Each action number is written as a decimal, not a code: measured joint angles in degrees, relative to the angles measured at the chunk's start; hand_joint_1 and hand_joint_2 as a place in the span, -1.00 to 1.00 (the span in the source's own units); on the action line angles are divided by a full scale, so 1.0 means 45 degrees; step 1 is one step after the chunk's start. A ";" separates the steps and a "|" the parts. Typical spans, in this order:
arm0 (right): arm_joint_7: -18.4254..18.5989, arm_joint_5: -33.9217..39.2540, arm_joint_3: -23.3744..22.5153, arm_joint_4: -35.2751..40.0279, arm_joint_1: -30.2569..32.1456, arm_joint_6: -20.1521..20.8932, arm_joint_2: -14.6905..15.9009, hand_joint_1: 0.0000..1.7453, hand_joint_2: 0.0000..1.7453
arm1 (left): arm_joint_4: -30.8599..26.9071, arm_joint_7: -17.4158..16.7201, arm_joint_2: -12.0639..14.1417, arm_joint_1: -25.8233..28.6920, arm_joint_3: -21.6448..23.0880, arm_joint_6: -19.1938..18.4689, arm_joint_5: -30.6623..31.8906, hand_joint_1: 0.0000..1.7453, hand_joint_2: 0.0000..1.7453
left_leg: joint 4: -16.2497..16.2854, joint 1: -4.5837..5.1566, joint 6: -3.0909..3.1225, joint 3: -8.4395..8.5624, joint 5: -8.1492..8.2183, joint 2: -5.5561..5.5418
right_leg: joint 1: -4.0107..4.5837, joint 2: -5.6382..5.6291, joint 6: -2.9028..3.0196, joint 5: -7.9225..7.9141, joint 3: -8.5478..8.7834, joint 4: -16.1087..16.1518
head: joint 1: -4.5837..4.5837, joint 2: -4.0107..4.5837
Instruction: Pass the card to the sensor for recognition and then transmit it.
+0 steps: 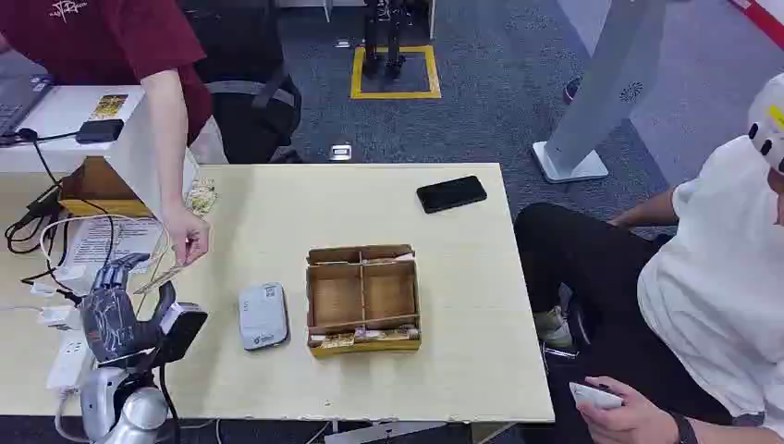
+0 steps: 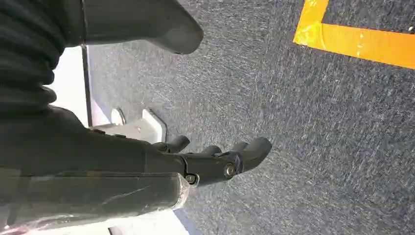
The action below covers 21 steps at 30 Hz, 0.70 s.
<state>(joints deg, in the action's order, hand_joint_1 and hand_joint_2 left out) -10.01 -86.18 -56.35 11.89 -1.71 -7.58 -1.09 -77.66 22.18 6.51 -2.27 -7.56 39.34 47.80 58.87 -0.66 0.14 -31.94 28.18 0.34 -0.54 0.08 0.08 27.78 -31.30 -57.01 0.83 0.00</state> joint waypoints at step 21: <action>0.0049 -0.0025 -0.0005 0.0000 -0.0011 -0.0024 0.0000 -1.00 1.00 | -0.0402 0.0482 -0.0048 0.0155 0.0170 -0.2551 -0.3669 1.00 1.00 | 0.0000 0.0001 0.0000 0.0000 0.0000 0.0000 | -0.0001 0.0000 0.0000 0.0000 -0.0002 0.0001 | 0.0005 0.0000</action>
<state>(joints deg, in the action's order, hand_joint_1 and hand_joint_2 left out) -9.79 -86.29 -56.37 11.89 -1.76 -7.69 -1.09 -79.47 24.35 6.30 -1.57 -6.80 27.86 31.29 58.87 -0.65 0.14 -31.94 28.18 0.34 -0.55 0.08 0.07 27.78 -31.31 -57.01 0.85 0.00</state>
